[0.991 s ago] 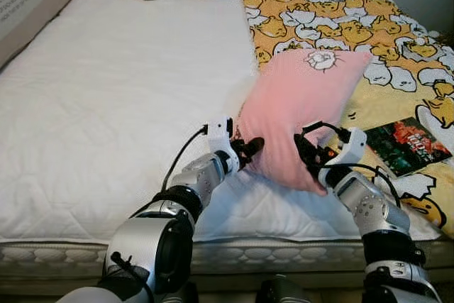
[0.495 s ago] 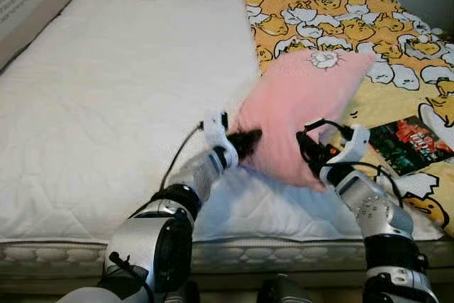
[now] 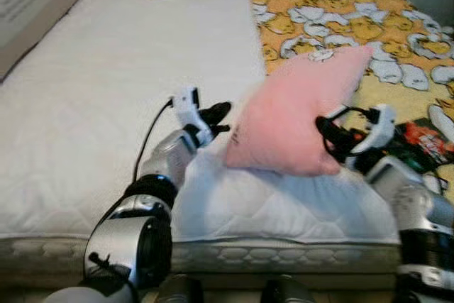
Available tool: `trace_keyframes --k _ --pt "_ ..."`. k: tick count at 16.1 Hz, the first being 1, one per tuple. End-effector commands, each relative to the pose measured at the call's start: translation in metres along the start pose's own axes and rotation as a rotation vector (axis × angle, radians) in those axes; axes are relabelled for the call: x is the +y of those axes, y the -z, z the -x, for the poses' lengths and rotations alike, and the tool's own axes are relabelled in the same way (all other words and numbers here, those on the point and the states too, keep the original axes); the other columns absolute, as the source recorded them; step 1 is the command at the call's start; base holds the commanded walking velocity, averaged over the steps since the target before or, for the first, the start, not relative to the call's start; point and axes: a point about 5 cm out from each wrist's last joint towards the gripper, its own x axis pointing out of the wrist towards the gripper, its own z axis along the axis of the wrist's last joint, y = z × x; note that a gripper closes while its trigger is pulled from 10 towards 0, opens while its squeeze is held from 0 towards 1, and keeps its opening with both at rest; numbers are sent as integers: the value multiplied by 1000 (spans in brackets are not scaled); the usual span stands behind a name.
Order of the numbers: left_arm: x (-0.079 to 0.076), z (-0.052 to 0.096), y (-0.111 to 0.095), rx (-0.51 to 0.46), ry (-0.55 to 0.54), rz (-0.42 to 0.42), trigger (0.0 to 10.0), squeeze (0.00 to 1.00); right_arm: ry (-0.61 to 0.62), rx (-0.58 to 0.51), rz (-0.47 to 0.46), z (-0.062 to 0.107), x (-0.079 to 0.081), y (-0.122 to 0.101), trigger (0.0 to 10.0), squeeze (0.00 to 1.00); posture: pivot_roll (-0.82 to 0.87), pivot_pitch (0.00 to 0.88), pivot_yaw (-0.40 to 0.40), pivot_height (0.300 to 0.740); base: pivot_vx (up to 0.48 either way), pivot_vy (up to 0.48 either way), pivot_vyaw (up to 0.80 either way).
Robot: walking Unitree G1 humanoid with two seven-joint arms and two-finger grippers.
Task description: Clean up the room
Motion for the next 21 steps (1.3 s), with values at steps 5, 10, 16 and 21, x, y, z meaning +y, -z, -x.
trace_keyframes --k 5,10,16,21 --pt "4 6 13 50 -28 -11 10000 0 57 141 138 56 -32 -4 0 0 -86 0 4 695 0 0 0" --pt "-8 2 23 74 12 5 10000 0 349 169 299 80 -78 -14 0 0 -96 0 13 695 0 0 0" --pt "-21 1 33 78 18 -76 10000 0 628 196 417 80 -106 -11 10000 0 -83 0 10 695 0 0 0" --pt "-28 4 32 24 26 -165 10000 0 697 -121 521 54 -78 -20 10000 1000 -72 0 8 695 0 0 0"
